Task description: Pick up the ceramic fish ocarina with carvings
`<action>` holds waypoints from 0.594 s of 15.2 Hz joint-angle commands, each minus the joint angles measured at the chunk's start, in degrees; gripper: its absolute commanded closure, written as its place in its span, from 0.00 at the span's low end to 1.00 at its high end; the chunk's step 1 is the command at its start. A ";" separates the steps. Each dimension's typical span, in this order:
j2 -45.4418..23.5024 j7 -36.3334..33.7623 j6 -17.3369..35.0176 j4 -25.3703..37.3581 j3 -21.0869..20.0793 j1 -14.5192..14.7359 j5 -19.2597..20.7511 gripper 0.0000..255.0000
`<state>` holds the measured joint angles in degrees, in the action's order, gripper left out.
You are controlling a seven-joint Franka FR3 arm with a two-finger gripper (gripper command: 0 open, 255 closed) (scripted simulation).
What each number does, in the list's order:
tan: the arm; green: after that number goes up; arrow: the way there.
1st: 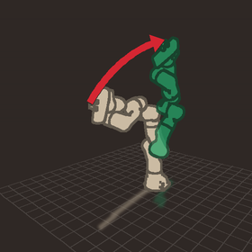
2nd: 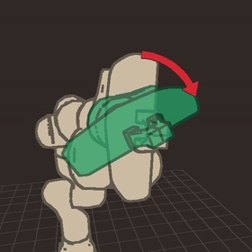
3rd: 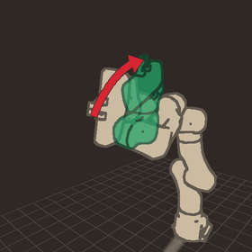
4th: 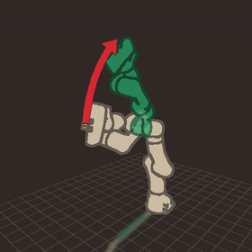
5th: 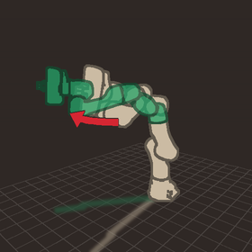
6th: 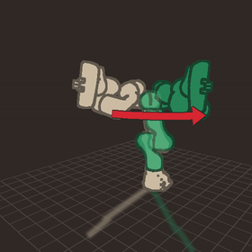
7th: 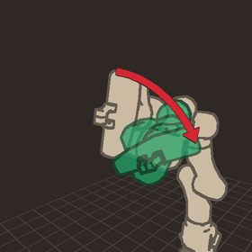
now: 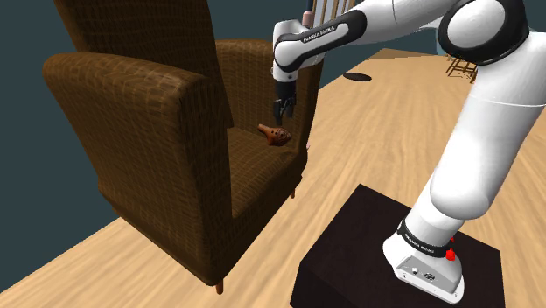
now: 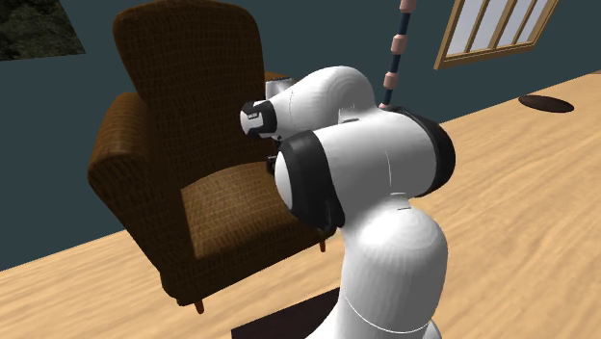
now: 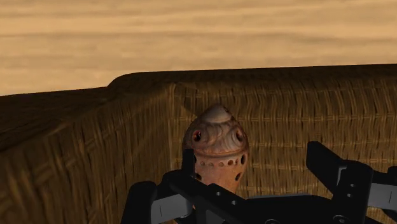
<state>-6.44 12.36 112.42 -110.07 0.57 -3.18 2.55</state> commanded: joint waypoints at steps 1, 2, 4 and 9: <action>-4.98 0.41 1.15 3.71 0.18 -0.26 -0.16 0.00; -7.24 0.54 1.36 5.68 0.23 -0.35 -0.26 0.00; -11.82 0.78 1.56 9.92 0.25 -0.57 -0.44 0.00; -15.03 0.79 3.52 11.09 0.08 -0.85 -0.43 0.00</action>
<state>-19.80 12.91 115.59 -99.21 -0.17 -3.21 1.89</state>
